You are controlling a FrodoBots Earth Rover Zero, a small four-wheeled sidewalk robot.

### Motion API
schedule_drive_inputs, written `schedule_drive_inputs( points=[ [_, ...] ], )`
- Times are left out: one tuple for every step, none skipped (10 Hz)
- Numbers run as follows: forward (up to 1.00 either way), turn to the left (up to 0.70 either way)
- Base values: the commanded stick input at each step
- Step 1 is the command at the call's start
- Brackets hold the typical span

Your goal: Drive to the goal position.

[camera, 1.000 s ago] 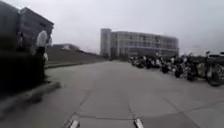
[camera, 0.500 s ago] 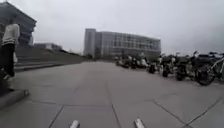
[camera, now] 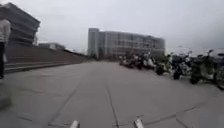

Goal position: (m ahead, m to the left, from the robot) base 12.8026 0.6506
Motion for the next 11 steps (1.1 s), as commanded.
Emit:
schedule_drive_inputs(
  points=[
    [1.00,0.00],
    [1.00,0.00],
    [1.00,0.00],
    [1.00,0.00],
    [1.00,0.00],
    [1.00,0.00],
    [1.00,0.00],
    [1.00,0.00],
    [1.00,0.00],
    [1.00,0.00],
    [1.00,0.00]
  ],
)
